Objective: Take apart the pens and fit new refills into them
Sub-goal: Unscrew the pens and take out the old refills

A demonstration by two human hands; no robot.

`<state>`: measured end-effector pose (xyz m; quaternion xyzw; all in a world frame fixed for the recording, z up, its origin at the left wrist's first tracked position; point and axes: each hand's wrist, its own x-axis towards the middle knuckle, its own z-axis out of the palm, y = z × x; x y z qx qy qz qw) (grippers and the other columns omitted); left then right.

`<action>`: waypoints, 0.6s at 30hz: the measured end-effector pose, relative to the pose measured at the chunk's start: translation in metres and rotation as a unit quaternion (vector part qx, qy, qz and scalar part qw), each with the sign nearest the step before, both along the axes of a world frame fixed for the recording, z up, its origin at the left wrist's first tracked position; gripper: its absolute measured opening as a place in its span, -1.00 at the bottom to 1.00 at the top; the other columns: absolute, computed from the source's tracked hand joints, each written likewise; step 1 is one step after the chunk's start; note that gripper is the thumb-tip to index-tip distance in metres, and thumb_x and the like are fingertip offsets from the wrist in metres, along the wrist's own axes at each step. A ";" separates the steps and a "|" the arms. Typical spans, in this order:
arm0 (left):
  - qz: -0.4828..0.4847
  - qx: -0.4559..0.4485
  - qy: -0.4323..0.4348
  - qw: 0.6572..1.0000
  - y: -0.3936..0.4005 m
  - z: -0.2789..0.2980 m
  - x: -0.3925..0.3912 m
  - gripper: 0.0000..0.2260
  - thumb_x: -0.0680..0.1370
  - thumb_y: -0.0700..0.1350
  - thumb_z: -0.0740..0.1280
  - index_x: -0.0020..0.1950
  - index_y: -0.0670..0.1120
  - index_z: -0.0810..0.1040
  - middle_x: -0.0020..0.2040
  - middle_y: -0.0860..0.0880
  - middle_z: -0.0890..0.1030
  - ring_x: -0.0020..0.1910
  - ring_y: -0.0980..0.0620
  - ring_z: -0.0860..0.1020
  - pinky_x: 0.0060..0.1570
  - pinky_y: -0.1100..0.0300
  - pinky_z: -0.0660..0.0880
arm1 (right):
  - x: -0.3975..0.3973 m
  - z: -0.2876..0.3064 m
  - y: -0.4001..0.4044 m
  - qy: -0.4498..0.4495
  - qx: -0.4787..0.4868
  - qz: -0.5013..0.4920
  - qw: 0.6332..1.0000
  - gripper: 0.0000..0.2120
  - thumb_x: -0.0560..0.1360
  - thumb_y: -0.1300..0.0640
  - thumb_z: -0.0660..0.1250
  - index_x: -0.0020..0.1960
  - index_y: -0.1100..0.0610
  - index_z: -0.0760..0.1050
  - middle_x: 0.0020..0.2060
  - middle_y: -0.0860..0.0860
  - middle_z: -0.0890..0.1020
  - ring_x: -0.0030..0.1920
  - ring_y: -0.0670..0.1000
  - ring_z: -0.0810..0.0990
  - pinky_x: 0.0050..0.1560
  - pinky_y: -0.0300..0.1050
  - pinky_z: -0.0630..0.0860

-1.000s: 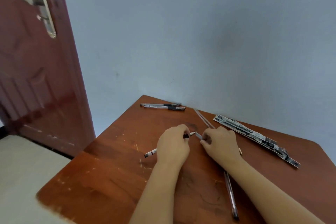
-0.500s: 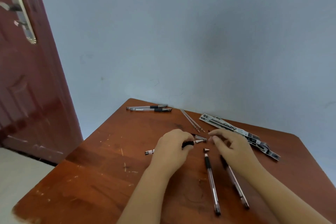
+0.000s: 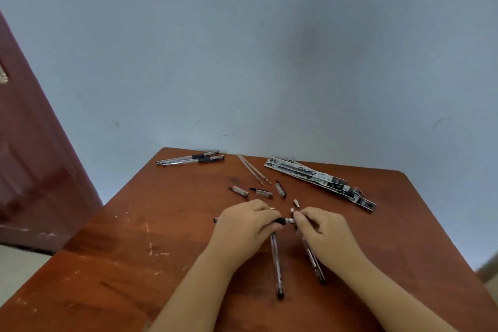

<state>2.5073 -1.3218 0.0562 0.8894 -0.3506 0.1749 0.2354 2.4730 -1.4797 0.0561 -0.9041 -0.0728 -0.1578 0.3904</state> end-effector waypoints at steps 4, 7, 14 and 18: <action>-0.010 -0.026 -0.038 0.999 -0.001 -0.001 0.000 -0.72 0.41 0.01 0.22 -0.16 -0.09 0.67 -0.28 0.04 0.66 -0.27 0.16 0.55 -0.23 0.34 0.44 | -0.002 0.003 -0.003 -0.007 0.019 0.029 0.999 -0.72 0.51 0.16 0.21 -0.33 0.23 0.50 -0.39 0.16 0.56 -0.38 0.07 0.51 -0.32 -0.09 0.40; -0.013 -0.040 -0.052 0.998 -0.003 -0.002 0.000 -0.72 0.43 -0.04 0.22 -0.12 -0.16 0.66 -0.26 -0.03 0.65 -0.17 0.12 0.45 -0.10 0.28 0.40 | -0.002 0.003 -0.004 -0.006 0.010 0.034 0.999 -0.69 0.52 0.14 0.19 -0.34 0.24 0.48 -0.40 0.17 0.55 -0.39 0.07 0.49 -0.30 -0.07 0.40; -0.020 -0.038 -0.069 0.997 -0.005 -0.008 0.002 -0.73 0.45 -0.09 0.21 -0.06 -0.19 0.64 -0.22 -0.06 0.63 -0.15 0.14 0.43 -0.05 0.28 0.37 | 0.000 0.006 -0.008 0.058 -0.010 0.045 0.997 -0.68 0.55 0.10 0.12 -0.25 0.25 0.49 -0.46 -0.04 0.45 -0.47 -0.17 0.39 -0.33 -0.31 0.33; -0.024 -0.064 -0.052 0.996 -0.005 -0.005 0.000 -0.72 0.44 -0.08 0.22 -0.05 -0.19 0.65 -0.22 -0.06 0.64 -0.13 0.14 0.44 -0.02 0.34 0.36 | 0.001 0.004 -0.011 0.017 0.014 0.063 0.998 -0.66 0.54 0.10 0.16 -0.27 0.30 0.50 -0.46 0.02 0.49 -0.39 -0.12 0.44 -0.32 -0.33 0.33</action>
